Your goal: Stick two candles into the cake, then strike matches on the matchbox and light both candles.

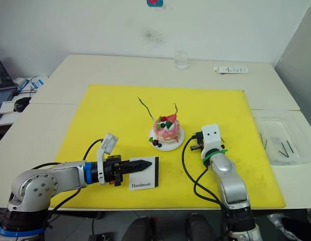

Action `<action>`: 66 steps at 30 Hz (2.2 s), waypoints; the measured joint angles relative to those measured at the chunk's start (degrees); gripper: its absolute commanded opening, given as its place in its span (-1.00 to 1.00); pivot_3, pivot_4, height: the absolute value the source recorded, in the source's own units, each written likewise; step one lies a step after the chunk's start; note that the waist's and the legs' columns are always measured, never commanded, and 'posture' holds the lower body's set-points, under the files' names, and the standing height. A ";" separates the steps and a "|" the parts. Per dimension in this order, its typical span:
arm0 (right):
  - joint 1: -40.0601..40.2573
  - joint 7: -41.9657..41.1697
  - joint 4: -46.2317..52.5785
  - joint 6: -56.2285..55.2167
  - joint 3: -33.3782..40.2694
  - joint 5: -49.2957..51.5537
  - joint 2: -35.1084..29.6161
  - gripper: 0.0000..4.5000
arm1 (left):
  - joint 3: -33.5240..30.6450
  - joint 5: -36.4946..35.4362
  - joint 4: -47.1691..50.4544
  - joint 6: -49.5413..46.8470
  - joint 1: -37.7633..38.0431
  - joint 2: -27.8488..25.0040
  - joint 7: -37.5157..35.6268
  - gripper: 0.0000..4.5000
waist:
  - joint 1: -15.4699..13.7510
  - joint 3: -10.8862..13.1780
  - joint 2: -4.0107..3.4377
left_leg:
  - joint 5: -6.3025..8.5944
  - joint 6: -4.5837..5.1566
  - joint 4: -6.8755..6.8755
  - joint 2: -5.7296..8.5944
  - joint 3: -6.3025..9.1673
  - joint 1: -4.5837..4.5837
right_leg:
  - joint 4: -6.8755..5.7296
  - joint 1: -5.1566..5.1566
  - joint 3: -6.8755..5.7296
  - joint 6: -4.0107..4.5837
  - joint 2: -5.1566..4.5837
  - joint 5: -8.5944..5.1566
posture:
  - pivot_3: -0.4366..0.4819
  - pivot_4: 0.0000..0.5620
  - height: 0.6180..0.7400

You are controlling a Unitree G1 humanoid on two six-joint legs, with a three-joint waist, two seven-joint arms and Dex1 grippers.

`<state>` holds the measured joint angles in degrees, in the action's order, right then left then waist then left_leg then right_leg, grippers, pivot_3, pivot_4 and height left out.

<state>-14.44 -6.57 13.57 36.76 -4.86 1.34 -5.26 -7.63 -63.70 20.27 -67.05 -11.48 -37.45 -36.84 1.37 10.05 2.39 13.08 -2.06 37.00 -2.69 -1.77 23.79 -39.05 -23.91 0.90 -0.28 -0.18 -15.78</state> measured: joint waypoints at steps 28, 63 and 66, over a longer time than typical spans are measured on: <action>12.55 -15.04 23.40 10.24 -0.59 10.99 -12.93 -0.99 | 0.73 -0.19 0.73 0.02 1.08 0.26 1.14 -1.00 | 0.16 -0.01 -0.01 | 0.00 0.01 0.00 0.02 0.02 -0.02 | -0.01 0.01 -0.02 -0.01 0.07 -0.01 | -0.05 -0.47 1.00; -4.40 -36.17 25.47 -3.19 -12.04 8.74 -37.87 -0.99 | 3.11 -2.65 -4.79 -6.43 -12.73 7.37 6.23 -1.00 | 0.15 -0.02 0.02 | -0.01 0.02 0.06 0.04 0.09 -0.34 | 0.04 0.43 -0.05 -0.05 0.16 0.00 | -0.05 -0.47 1.00; -4.31 -37.14 24.87 -4.44 -12.20 8.18 -37.92 -0.99 | 3.45 -2.26 -4.67 -6.24 -12.72 7.33 6.03 -1.00 | 0.14 -0.02 0.02 | -0.01 0.02 0.06 0.05 0.08 -0.34 | 0.04 0.43 -0.04 -0.05 0.16 0.00 | -0.05 -0.47 1.00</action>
<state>-18.76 -43.71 38.43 32.32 -17.06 9.52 -43.18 -4.18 -65.96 15.60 -73.29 -24.20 -30.12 -30.82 1.51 10.03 2.41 13.08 -2.04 37.06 -2.64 -1.68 23.45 -39.01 -23.49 0.86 -0.33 -0.02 -15.78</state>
